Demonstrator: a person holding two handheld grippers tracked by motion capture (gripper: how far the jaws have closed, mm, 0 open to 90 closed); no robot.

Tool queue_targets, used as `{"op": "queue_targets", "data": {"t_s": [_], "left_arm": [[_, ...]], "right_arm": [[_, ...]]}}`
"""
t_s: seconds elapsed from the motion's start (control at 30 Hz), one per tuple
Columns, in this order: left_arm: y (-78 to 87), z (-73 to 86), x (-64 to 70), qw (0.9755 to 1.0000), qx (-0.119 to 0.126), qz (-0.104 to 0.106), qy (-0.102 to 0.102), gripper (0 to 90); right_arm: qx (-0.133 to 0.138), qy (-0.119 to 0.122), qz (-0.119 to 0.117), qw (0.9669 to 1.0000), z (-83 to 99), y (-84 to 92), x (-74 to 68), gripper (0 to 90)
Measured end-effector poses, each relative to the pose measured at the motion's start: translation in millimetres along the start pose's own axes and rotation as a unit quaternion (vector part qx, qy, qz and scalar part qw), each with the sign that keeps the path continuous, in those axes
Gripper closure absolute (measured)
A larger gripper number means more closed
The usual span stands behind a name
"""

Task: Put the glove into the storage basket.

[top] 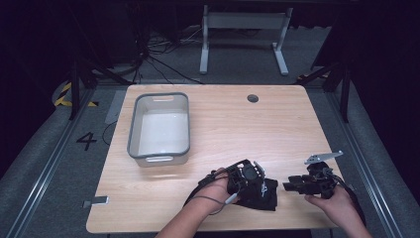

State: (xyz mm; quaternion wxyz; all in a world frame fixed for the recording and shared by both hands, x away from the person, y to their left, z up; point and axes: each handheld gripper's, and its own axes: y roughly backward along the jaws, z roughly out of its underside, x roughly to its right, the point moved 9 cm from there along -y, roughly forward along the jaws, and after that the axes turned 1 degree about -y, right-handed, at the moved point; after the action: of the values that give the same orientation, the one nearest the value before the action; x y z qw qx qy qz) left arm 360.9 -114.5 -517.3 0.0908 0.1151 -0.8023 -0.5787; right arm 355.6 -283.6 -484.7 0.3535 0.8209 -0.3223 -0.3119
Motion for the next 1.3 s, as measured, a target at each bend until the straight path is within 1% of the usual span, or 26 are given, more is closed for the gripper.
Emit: {"op": "queue_targets", "data": {"t_s": [0.07, 0.23, 0.37, 0.43, 0.5, 0.57, 0.6, 0.67, 0.7, 0.77, 0.8, 0.83, 0.87, 0.97, 1.0, 1.03, 1.1, 1.23, 1.3], "left_arm": [[0.9, 0.2, 0.8, 1.0000, 0.002, 0.003, -0.007, 43.3], [2.4, -1.1, 5.3, 0.9998, 0.002, 0.006, -0.017, 59.0], [3.0, -1.6, 7.2, 0.9999, 0.003, 0.011, -0.012, 65.6], [4.3, -2.1, 6.4, 0.9998, 0.006, 0.018, -0.008, 67.5], [6.8, -2.8, 5.1, 0.9997, 0.011, 0.023, 0.001, 68.6], [9.9, -2.3, 5.6, 0.9995, 0.007, 0.028, 0.009, 68.7], [13.2, -2.0, 6.1, 0.9995, 0.004, 0.029, 0.011, 68.7], [20.4, -3.0, 6.4, 0.9991, 0.009, 0.034, 0.023, 68.6], [25.2, -3.8, 6.3, 0.9990, 0.012, 0.037, 0.025, 68.6], [31.2, -3.7, 6.1, 0.9986, 0.014, 0.037, 0.035, 68.6], [33.9, -2.6, 4.9, 0.9987, 0.012, 0.035, 0.036, 68.6], [36.3, -1.9, 4.9, 0.9983, 0.013, 0.038, 0.043, 68.6], [38.8, -1.6, 3.5, 0.9982, 0.016, 0.038, 0.044, 68.6], [47.0, 0.4, 0.1, 0.9975, 0.019, 0.039, 0.056, 68.5], [51.2, 0.6, -0.9, 0.9971, 0.023, 0.041, 0.060, 68.4], [53.8, 0.8, -1.6, 0.9969, 0.026, 0.042, 0.061, 68.3], [61.9, 1.9, -1.6, 0.9966, 0.030, 0.040, 0.066, 68.3], [75.6, 3.7, -2.7, 0.9965, 0.037, 0.032, 0.067, 68.4], [83.3, 5.5, -4.7, 0.9961, 0.040, 0.029, 0.073, 68.4]], "right_arm": [[0.000, -0.001, -0.001, 1.0000, 0.0, 0.3, -0.4, 56.0], [0.003, -0.006, -0.004, 1.0000, -0.7, 1.1, 0.8, 56.1], [0.005, -0.007, -0.004, 1.0000, -0.4, 1.8, 0.5, 56.2], [0.005, -0.007, -0.006, 0.9999, -0.6, 2.8, 0.9, 56.5], [0.007, -0.009, -0.005, 0.9999, -1.0, 3.2, 1.8, 56.5], [0.007, -0.011, -0.006, 0.9999, -0.9, 3.3, 2.4, 56.7], [0.007, -0.012, -0.006, 0.9999, -0.8, 3.5, 3.1, 56.9], [0.009, -0.014, -0.006, 0.9998, -0.8, 3.7, 4.5, 56.9], [0.009, -0.015, -0.005, 0.9998, -0.6, 3.6, 5.0, 57.0], [0.009, -0.017, -0.001, 0.9998, 0.3, 2.4, 7.3, 57.4], [0.008, -0.017, -0.002, 0.9998, 0.9, 1.7, 8.7, 57.3], [0.007, -0.019, 0.002, 0.9998, 1.4, 1.0, 9.7, 57.4], [0.006, -0.019, 0.005, 0.9998, 1.7, 0.6, 10.6, 57.4], [0.006, -0.018, 0.005, 0.9998, 2.1, -0.3, 11.7, 57.4], [0.005, -0.019, 0.007, 0.9998, 2.3, -0.6, 12.2, 57.3], [0.005, -0.018, 0.008, 0.9998, 2.4, -1.2, 13.0, 57.2], [0.003, -0.016, 0.009, 0.9998, 3.0, -2.1, 14.0, 57.2], [-0.001, -0.020, 0.011, 0.9997, 3.8, -3.7, 17.4, 57.2], [-0.001, -0.020, 0.009, 0.9998, 3.1, -5.0, 18.2, 57.2]]}}
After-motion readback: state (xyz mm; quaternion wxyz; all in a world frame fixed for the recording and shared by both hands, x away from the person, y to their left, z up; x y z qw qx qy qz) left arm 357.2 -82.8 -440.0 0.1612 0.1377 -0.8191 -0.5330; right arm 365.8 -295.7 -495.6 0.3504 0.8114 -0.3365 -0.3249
